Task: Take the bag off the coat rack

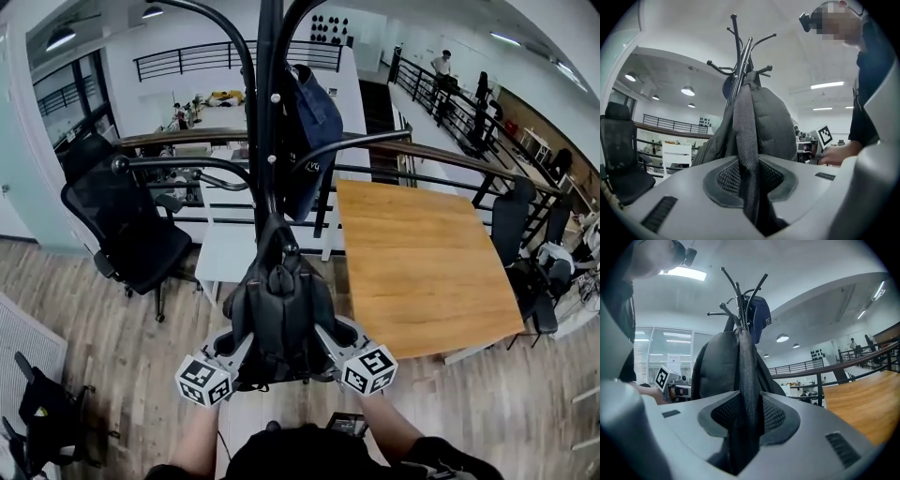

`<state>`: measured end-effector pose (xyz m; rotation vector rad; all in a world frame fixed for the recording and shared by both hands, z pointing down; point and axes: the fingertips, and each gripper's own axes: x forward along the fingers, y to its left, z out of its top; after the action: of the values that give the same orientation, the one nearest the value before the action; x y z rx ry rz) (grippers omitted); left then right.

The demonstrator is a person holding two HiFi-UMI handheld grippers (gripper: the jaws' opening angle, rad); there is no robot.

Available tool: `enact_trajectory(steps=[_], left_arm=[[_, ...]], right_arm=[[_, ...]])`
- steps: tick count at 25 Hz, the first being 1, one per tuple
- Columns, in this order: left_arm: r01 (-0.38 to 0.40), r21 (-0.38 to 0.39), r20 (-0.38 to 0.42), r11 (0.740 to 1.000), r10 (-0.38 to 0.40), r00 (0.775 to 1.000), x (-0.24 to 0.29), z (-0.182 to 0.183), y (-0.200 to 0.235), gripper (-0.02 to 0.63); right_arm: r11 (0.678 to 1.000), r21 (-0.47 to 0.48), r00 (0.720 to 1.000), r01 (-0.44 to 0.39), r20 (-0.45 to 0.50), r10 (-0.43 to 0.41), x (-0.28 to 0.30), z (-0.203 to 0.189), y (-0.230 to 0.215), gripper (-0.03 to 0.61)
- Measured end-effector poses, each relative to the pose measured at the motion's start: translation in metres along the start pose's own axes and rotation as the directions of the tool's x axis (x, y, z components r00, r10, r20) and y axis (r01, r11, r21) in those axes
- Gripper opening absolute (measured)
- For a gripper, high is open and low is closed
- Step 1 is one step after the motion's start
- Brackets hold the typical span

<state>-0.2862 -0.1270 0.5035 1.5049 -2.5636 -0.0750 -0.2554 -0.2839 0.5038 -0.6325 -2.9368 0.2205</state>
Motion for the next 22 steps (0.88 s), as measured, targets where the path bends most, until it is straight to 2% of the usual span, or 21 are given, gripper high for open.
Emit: enact_trajectory(steps=[3, 11, 14, 22], left_arm=[[0.026, -0.010, 0.022, 1.000, -0.026, 0.999, -0.002, 0.000, 0.001, 0.074], [0.069, -0.027, 0.072, 0.997, -0.067, 0.995, 0.001, 0.008, -0.003, 0.053], [0.068, -0.001, 0.093, 0.998, -0.068, 0.993, -0.006, 0.014, -0.004, 0.048], [0.065, 0.000, 0.142, 0.998, -0.064, 0.988, -0.010, 0.044, -0.005, 0.040]], right_arm=[[1.000, -0.008, 1.000, -0.009, 0.008, 0.009, -0.002, -0.001, 0.002, 0.119], [0.999, 0.007, 0.997, 0.042, 0.064, -0.042, -0.008, 0.007, 0.001, 0.067], [0.999, 0.005, 0.995, 0.035, 0.097, -0.035, -0.010, 0.012, 0.008, 0.055], [0.999, 0.013, 0.986, 0.041, 0.160, -0.043, -0.017, 0.046, 0.014, 0.051]])
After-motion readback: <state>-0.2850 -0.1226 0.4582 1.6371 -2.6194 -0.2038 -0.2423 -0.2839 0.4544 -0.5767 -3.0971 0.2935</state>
